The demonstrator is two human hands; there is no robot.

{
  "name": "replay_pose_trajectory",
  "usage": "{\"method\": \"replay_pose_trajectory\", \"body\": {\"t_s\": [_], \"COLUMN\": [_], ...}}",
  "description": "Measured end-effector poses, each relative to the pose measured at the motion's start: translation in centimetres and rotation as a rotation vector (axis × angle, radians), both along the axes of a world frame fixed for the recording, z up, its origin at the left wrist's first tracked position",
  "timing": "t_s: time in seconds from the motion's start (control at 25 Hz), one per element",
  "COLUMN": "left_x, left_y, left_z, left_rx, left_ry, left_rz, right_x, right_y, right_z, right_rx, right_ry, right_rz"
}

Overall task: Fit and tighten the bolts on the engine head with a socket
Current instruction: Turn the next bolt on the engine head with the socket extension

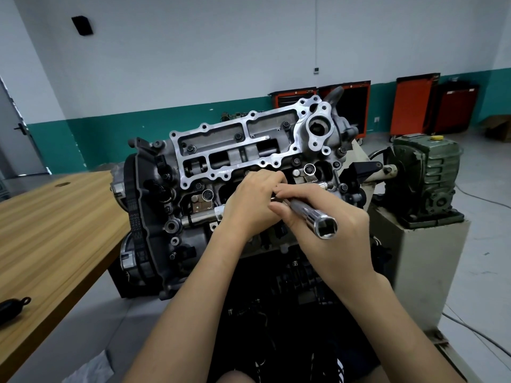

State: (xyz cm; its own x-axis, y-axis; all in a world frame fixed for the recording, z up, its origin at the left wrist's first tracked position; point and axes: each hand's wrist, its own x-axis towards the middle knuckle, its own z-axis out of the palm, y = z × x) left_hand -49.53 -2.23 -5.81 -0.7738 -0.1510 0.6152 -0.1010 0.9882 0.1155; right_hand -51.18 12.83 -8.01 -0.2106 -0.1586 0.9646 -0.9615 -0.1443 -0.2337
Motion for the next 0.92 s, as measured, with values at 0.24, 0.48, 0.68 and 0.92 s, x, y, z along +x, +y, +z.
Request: {"method": "replay_pose_trajectory", "body": {"t_s": [0.24, 0.48, 0.68, 0.92], "left_x": [-0.21, 0.06, 0.16, 0.12], "left_y": [-0.35, -0.11, 0.19, -0.14], "left_z": [-0.10, -0.05, 0.07, -0.03], "left_rx": [-0.049, 0.048, -0.032, 0.013], "left_ry": [0.002, 0.037, 0.024, 0.034], "left_rz": [-0.013, -0.012, -0.011, -0.016], "right_x": [-0.51, -0.17, -0.47, 0.34], "right_y": [0.20, -0.32, -0.28, -0.37], "right_z": [-0.03, -0.58, -0.27, -0.97], "right_rx": [-0.010, 0.050, -0.011, 0.018], "right_ry": [0.030, 0.024, 0.039, 0.054], "right_rz": [-0.045, 0.080, -0.040, -0.029]}}
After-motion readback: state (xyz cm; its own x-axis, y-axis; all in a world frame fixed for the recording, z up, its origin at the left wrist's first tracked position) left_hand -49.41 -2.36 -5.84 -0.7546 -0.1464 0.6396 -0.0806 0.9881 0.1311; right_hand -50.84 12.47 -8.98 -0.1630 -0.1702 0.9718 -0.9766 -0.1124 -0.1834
